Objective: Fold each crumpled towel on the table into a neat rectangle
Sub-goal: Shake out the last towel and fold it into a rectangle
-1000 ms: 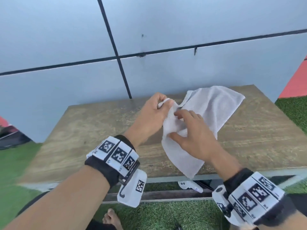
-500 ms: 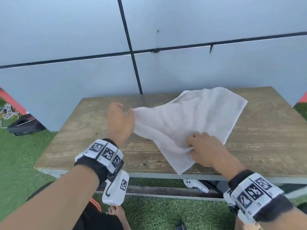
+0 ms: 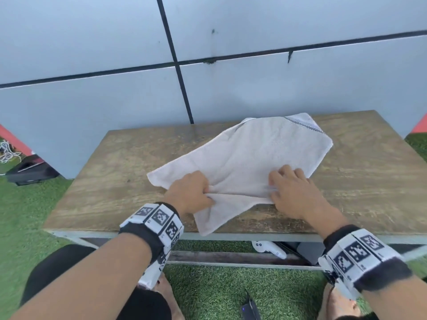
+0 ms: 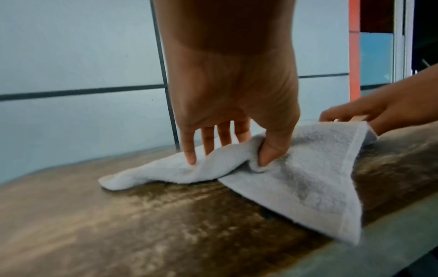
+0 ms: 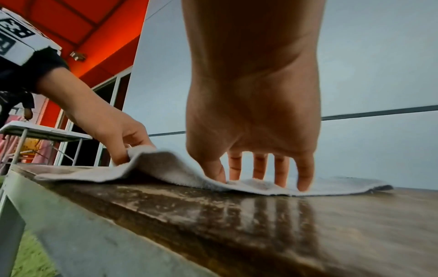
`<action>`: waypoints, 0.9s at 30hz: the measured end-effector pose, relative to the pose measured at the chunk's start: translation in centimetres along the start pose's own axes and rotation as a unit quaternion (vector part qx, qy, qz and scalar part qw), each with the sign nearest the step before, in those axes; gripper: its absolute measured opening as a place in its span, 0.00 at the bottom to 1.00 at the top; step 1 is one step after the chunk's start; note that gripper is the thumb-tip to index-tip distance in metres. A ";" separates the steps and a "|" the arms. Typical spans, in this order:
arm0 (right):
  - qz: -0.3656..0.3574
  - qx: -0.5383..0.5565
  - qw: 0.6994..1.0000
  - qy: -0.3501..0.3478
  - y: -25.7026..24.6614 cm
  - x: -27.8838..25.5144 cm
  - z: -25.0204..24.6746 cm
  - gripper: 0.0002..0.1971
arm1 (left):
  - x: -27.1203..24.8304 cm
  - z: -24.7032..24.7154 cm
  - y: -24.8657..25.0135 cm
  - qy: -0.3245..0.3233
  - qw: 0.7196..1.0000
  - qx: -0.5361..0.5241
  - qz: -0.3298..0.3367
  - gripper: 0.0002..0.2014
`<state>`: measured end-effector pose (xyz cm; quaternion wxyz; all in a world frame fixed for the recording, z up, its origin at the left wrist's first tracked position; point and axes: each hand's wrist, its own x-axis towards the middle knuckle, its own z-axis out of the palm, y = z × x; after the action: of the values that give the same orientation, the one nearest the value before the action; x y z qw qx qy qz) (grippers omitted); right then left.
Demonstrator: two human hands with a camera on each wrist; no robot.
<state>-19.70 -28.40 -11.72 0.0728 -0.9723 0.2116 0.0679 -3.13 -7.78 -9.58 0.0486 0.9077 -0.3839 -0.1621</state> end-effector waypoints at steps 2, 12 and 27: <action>-0.057 0.012 0.998 0.006 -0.5 -0.1 0.1 0.05 | -0.3 -1.1 -0.5 0.009 0.993 0.096 -0.064 0.04; -0.071 0.150 0.986 0.021 -1.3 -0.8 -0.9 0.18 | -0.3 3.0 4.3 -0.052 0.994 0.003 0.093 0.26; -0.124 0.200 0.965 0.112 -3.6 -1.4 -1.4 0.04 | -1.1 2.4 6.0 0.133 0.977 -0.030 0.162 0.11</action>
<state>-19.35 -24.87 -9.71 0.2496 -0.9579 0.1056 -0.0949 -8.74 -11.15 -10.25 0.1517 0.8453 -0.5106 -0.0409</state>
